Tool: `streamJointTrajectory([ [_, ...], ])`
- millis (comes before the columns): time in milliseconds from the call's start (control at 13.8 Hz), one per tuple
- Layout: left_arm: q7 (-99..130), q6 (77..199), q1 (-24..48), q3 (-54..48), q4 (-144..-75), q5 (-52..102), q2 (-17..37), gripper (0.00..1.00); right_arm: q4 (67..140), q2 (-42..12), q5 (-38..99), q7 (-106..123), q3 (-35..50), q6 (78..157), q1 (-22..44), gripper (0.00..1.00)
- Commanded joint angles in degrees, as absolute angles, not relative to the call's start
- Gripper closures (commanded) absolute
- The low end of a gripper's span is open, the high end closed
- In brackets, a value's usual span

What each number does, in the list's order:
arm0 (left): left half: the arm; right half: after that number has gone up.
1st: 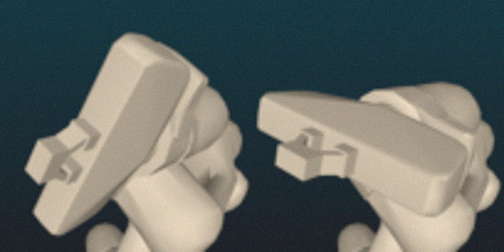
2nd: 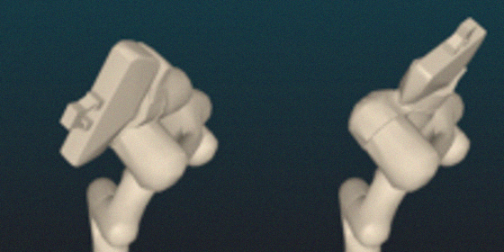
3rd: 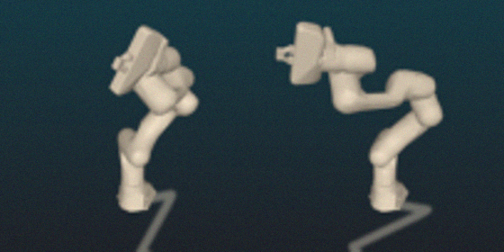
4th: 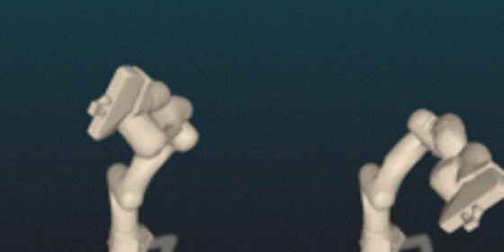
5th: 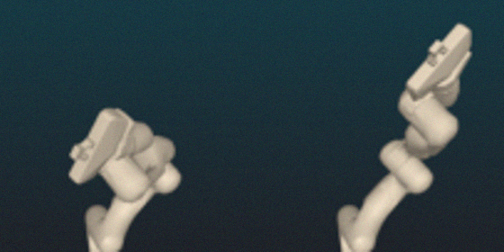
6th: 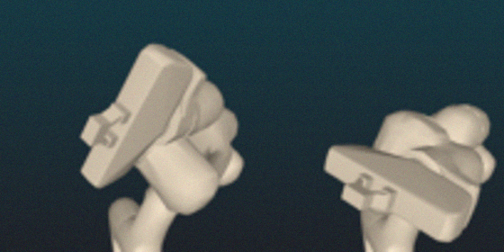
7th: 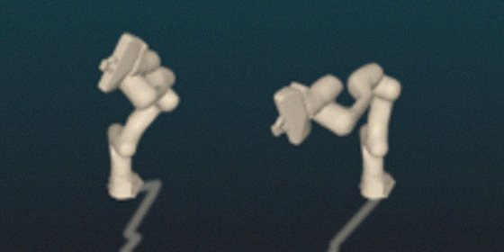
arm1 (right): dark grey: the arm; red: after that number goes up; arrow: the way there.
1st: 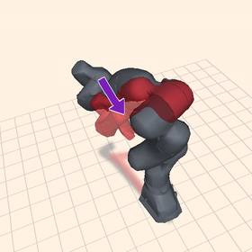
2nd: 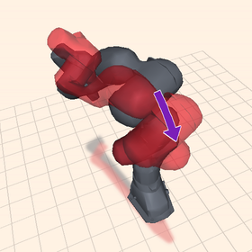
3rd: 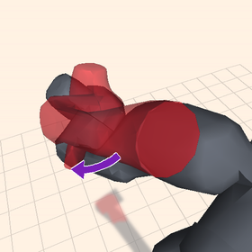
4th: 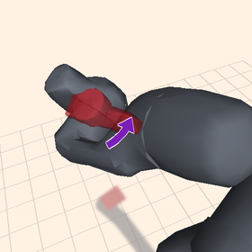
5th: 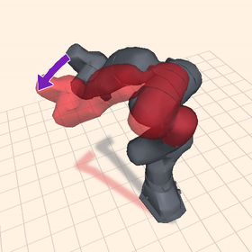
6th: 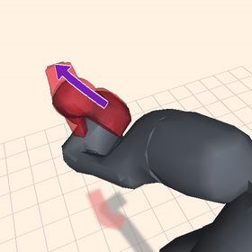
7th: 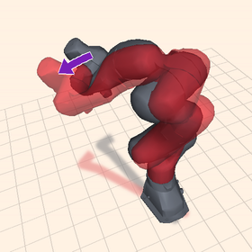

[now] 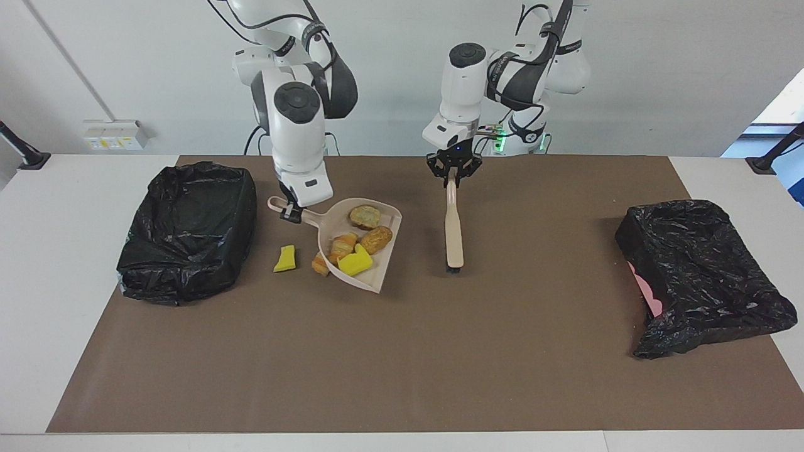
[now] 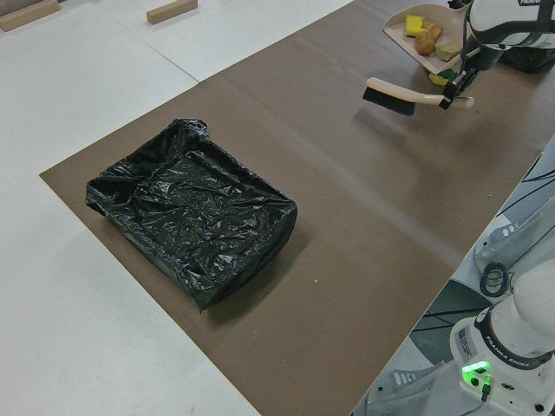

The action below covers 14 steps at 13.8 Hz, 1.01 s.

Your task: Sweep and dump trash in bin

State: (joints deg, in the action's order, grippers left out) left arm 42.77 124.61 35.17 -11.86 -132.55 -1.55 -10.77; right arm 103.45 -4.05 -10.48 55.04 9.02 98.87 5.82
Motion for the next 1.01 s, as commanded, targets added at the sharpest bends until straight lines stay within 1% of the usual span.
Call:
streamJointTrajectory([
  [0, 50.07, 128.31, 41.29, -11.25, -139.99, -2.99, -17.39, 1.00, 103.62, 2.18, -9.84, 60.97, 9.41, 95.72, -0.77, 1.00],
  [144, 55.17, 128.85, 45.16, -11.69, -141.06, -2.99, -18.11, 1.00, 103.62, 4.91, -9.84, 68.25, 9.14, 93.53, -6.21, 1.00],
  [217, 57.20, 128.76, 46.31, -12.39, -141.59, -2.99, -18.11, 1.00, 103.71, 5.44, -9.84, 73.69, 8.71, 92.56, -9.55, 1.00],
  [361, 60.72, 128.93, 47.37, -15.19, -142.82, -2.99, -18.19, 1.00, 103.80, 5.54, -9.84, 84.85, 5.99, 92.98, -15.18, 1.00],
  [506, 62.74, 129.37, 48.77, -16.26, -144.22, -2.99, -17.93, 1.00, 105.28, 6.85, -11.07, 91.47, 3.88, 94.21, -19.84, 1.00],
  [650, 63.28, 132.52, 49.66, -16.26, -145.54, -2.99, -17.41, 1.00, 110.45, 10.35, -15.53, 95.08, 3.78, 98.67, -24.68, 1.00],
  [794, 63.37, 132.72, 49.66, -16.26, -145.63, -2.90, -16.53, 1.00, 113.80, 10.55, -19.67, 98.94, 3.69, 103.33, -27.58, 1.00],
  [867, 63.54, 132.71, 49.57, -16.26, -145.63, -2.29, -16.26, 1.00, 116.25, 10.63, -22.91, 100.79, 3.69, 106.67, -28.12, 1.00],
  [939, 62.76, 132.71, 49.48, -16.26, -145.63, -1.76, -16.09, 1.00, 117.93, 11.42, -25.81, 100.98, 3.69, 107.66, -28.04, 1.00],
])
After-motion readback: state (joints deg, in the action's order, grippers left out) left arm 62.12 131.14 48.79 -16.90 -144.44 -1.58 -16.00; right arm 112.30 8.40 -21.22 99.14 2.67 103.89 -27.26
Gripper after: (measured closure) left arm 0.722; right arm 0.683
